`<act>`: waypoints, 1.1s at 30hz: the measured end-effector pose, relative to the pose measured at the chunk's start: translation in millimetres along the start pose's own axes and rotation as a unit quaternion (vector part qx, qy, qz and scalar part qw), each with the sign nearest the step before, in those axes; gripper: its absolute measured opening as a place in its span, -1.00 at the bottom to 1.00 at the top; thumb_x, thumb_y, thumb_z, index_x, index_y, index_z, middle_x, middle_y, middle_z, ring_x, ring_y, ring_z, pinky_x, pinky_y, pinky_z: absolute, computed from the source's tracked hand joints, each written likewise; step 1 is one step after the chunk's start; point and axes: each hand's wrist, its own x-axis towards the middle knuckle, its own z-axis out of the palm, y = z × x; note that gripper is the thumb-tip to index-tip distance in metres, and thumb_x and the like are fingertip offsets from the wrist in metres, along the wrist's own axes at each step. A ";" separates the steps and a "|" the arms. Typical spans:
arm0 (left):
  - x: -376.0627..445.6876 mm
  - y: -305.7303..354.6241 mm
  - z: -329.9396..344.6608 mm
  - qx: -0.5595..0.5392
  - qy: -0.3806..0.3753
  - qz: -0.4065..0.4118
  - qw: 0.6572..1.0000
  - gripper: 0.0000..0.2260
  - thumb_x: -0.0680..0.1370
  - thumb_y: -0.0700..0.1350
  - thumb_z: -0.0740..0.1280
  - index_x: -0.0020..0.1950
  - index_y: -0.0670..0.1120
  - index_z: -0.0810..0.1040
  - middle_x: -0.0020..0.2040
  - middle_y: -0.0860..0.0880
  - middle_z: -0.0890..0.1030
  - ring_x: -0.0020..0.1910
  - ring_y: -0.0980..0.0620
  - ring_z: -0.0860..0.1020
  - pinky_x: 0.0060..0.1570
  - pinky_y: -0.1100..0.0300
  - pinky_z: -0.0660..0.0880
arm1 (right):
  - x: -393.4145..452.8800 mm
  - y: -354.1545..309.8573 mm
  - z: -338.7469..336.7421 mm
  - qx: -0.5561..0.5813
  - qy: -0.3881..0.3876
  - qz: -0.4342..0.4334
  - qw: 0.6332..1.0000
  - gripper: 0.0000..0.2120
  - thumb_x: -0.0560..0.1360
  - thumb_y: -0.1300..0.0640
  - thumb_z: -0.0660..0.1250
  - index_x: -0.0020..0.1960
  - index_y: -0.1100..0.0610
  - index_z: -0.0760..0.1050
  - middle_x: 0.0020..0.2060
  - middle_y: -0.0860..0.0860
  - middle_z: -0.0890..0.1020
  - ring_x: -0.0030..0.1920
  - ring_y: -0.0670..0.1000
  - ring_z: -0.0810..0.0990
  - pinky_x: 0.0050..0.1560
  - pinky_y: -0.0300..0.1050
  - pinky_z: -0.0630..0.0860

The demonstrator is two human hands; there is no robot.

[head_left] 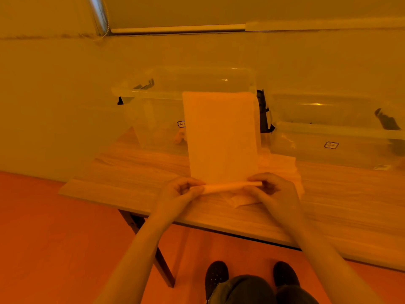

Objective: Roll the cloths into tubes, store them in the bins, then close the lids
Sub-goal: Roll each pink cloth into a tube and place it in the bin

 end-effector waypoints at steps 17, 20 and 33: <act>-0.6 0.3 -0.6 -0.045 -0.007 0.003 0.999 -0.85 0.39 -0.07 0.46 -0.13 0.19 0.68 -0.06 0.02 0.69 -0.06 0.03 0.65 -0.14 0.23 0.52 | -2.1 -4.0 0.1 -0.013 -0.004 0.004 1.000 -0.75 0.39 0.13 0.50 -0.06 -0.16 0.54 -0.10 -0.19 0.62 -0.07 -0.25 0.55 -0.11 -0.31 0.52; -1.6 0.6 -2.8 -0.046 -0.014 0.007 0.999 -0.83 0.37 -0.07 0.47 -0.13 0.20 0.67 0.00 0.04 0.68 0.01 0.07 0.63 -0.09 0.21 0.53 | -0.7 -0.4 -0.2 -0.030 -0.002 -0.003 1.000 -0.78 0.42 0.11 0.48 -0.07 -0.18 0.54 -0.11 -0.20 0.62 -0.05 -0.27 0.55 -0.08 -0.33 0.51; -1.7 -0.1 -0.4 -0.064 -0.028 -0.004 0.998 -0.80 0.40 -0.16 0.46 0.01 0.03 0.64 -0.04 0.02 0.70 -0.08 0.05 0.66 -0.12 0.26 0.56 | -0.9 -2.4 -1.0 -0.025 0.033 -0.022 0.999 -0.80 0.44 0.07 0.44 -0.08 -0.22 0.53 -0.13 -0.18 0.63 -0.11 -0.16 0.59 -0.12 -0.11 0.58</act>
